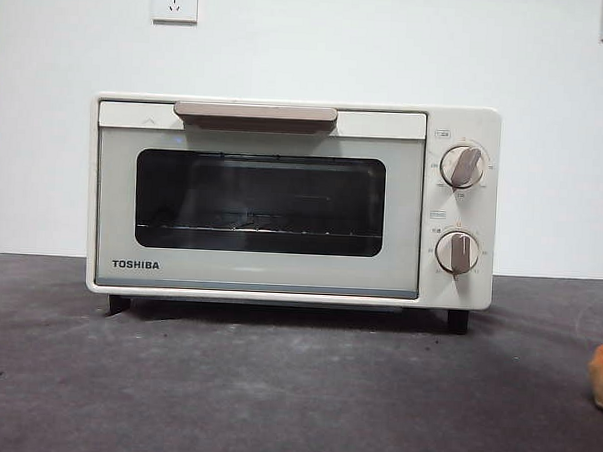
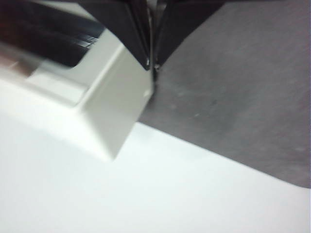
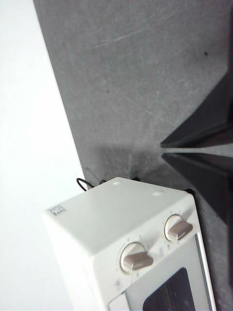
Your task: The left arm flap open the oven, the right arm pick bread and place it into oven, the left arm flap close the oven
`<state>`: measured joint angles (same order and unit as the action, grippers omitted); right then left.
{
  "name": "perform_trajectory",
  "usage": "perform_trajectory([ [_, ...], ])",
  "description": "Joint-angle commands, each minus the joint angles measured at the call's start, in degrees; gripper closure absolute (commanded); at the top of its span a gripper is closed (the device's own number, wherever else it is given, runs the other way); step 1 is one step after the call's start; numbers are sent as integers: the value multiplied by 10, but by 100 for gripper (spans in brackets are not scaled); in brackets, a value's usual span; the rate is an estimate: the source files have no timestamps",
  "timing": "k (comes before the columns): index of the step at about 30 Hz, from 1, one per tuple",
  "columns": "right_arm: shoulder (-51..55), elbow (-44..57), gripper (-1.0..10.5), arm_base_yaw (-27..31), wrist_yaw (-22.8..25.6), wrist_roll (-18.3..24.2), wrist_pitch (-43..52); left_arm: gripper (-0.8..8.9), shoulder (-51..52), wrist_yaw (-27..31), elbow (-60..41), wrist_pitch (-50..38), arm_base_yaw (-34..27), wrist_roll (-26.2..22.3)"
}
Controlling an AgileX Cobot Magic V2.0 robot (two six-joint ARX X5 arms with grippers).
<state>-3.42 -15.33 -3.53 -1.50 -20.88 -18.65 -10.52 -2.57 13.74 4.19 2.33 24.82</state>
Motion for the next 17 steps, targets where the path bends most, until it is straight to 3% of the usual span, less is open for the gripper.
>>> perform_trajectory([
  [1, -26, -54, 935, 0, -7, -12, -40, 796, -56, -3, 61, 13, 10, 14],
  [9, -123, -213, 935, 0, -81, 23, -177, 796, -202, -43, 235, 101, 65, -32],
  [17, -211, -317, 935, 0, -219, 109, -274, 796, -299, -177, 346, 185, 108, -87],
])
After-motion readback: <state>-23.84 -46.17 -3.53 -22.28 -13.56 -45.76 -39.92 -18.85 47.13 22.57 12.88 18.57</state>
